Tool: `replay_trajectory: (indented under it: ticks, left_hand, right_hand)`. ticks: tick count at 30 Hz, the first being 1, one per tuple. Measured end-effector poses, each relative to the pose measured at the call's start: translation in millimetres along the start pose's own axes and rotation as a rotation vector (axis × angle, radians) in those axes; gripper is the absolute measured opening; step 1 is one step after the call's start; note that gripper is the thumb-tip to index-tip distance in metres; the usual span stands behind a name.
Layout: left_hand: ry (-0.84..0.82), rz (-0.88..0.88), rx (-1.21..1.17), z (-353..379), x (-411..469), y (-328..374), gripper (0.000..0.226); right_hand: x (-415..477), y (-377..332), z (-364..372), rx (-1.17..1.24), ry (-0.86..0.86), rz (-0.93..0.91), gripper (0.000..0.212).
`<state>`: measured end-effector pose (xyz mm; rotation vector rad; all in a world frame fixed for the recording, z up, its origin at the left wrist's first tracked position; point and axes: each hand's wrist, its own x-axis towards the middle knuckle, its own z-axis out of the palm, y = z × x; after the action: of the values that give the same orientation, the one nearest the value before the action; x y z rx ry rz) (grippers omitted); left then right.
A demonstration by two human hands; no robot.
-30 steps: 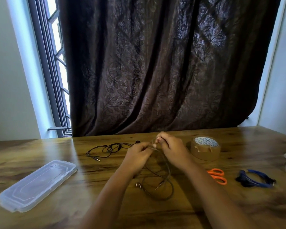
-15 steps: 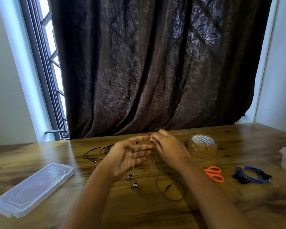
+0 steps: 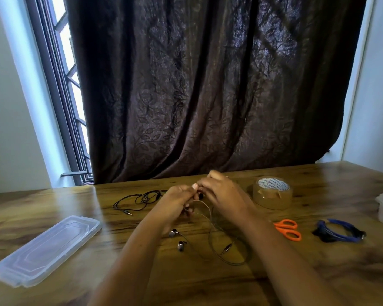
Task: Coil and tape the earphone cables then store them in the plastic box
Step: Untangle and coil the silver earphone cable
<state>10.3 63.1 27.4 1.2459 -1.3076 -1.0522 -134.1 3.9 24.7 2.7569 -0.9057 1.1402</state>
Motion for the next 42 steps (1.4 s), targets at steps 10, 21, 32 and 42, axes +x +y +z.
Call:
replay_trajectory:
  ticks: [10,21,32,42]
  left_hand:
    - [0.309,0.148,-0.130,-12,6,1,0.033]
    - [0.435,0.051,-0.176,-37,3,-3,0.025]
    - [0.487,0.470,0.799,-3,12,-9,0.050]
    - [0.327,0.567,0.771,5,12,-9,0.015]
  right_hand:
    - [-2,0,-10,-0.106,-0.011,0.045,0.030]
    - [-7,23,-8,-0.261,0.066,0.205,0.023]
    - [0,7,-1,-0.281,0.136,0.076,0.004]
    - [-1,-1,4,-0.379,0.165,-0.062,0.008]
